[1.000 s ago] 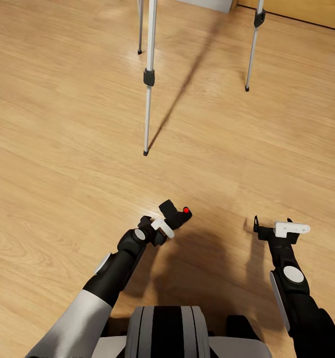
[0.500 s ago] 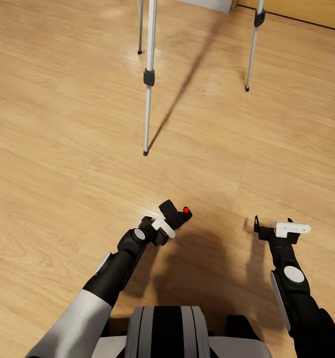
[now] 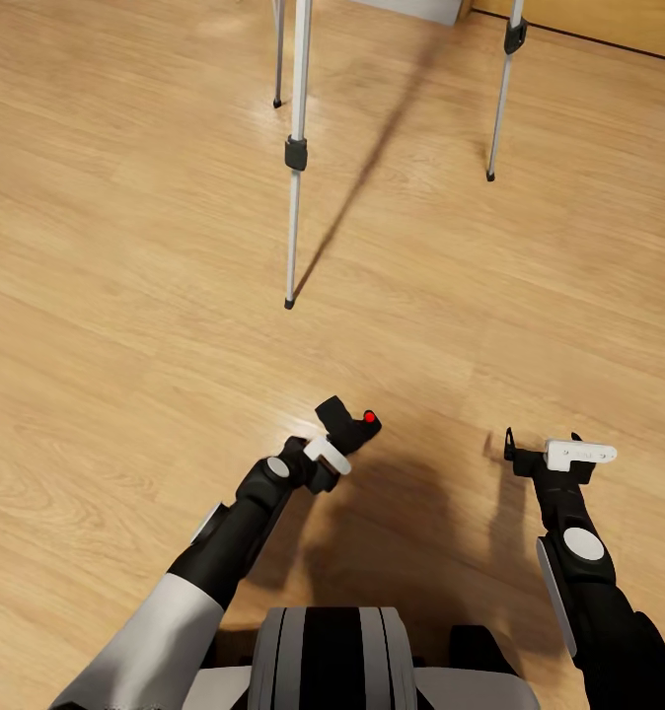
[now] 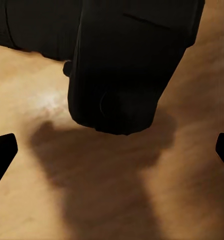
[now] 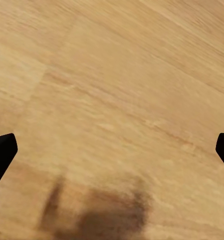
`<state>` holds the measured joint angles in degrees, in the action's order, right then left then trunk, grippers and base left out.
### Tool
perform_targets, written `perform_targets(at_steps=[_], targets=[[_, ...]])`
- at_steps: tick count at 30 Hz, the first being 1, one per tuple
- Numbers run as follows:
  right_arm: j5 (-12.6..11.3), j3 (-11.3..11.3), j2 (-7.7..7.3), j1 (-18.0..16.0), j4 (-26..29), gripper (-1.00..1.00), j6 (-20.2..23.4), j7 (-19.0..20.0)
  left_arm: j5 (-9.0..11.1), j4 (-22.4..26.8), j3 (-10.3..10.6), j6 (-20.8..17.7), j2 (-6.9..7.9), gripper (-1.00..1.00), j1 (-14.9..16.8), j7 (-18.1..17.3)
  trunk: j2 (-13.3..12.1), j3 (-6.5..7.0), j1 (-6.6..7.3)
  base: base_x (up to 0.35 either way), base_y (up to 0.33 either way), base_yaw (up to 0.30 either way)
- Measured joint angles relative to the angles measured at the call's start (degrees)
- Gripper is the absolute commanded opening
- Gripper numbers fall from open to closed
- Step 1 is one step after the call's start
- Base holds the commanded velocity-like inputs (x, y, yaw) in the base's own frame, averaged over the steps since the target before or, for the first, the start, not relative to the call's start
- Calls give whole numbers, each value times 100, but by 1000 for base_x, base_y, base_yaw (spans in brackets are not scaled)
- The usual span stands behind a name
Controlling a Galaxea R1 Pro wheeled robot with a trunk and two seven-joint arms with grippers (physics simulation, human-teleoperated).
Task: Attach the digital camera to the camera tripod in the bedroom.
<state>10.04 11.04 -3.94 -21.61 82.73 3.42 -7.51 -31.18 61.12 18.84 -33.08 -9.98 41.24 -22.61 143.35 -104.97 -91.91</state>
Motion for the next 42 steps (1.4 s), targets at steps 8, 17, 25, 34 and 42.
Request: perform_targets(at_steps=[8,17,25,34,42], targets=[[0,0,0,0,0,100,0,0,143,-80,7,1,0,100,121,5,0,0,0,0,0,0],[0,-4,0,0,0,100,0,0,169,-107,17,1,0,100,201,11,0,0,0,0,0,0],[0,-8,6,0,0,100,0,0,176,-145,103,1,0,100,218,14,0,0,0,0,0,0],[0,-9,6,0,-3,100,0,0,450,-151,119,39,0,100,225,-1,0,0,0,0,0,0],[0,-9,3,0,-8,100,0,0,526,-144,187,53,0,100,225,-67,0,0,0,0,0,0]])
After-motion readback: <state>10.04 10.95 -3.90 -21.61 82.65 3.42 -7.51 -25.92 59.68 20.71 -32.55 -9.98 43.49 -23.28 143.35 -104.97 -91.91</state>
